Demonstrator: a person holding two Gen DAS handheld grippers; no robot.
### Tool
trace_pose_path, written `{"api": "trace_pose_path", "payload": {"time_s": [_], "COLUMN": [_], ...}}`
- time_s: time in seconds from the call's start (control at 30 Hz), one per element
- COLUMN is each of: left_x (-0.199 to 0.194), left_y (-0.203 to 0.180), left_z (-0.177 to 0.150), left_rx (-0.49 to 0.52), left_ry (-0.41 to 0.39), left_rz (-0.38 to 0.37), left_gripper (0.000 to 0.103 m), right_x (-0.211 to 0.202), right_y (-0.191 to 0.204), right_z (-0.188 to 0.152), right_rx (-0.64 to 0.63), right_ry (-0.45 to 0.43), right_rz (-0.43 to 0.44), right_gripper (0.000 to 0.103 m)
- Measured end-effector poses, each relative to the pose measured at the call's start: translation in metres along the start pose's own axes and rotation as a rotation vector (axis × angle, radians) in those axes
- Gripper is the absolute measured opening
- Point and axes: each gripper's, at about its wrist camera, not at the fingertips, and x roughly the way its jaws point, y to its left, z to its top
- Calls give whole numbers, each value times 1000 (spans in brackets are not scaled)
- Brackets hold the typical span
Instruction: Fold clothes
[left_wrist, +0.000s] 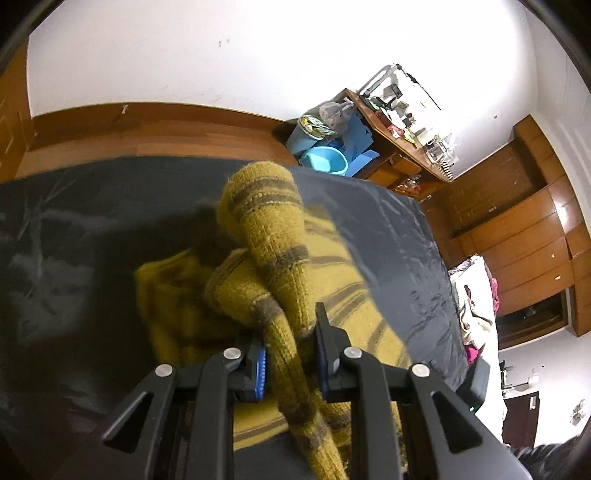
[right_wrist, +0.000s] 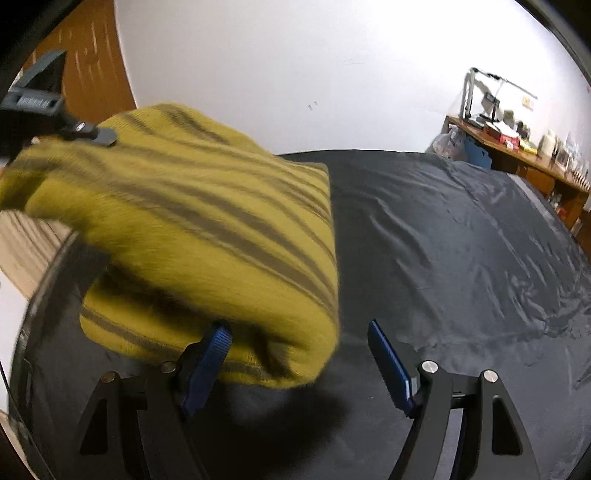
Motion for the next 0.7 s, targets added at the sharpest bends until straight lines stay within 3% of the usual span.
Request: {"api": "trace_pose_path", "payload": {"time_s": [0.2, 0.37, 0.6, 0.7], "left_x": [20, 41, 41, 24], "left_y": [58, 89, 83, 78], "left_z": [-34, -59, -56, -55], "left_rx": [-27, -72, -26, -15], "left_ry": [12, 20, 2, -26], "left_rz": [8, -9, 13, 29], "left_gripper": [23, 23, 30, 30], "right_x": [16, 13, 4, -19], "right_y": [6, 2, -3, 5], "right_z": [-7, -16, -22, -18], "right_rx": [-8, 16, 74, 51], "right_ry": [84, 126, 193, 160], "right_rz": [-80, -95, -73, -58], "right_gripper": [78, 78, 78, 78]}}
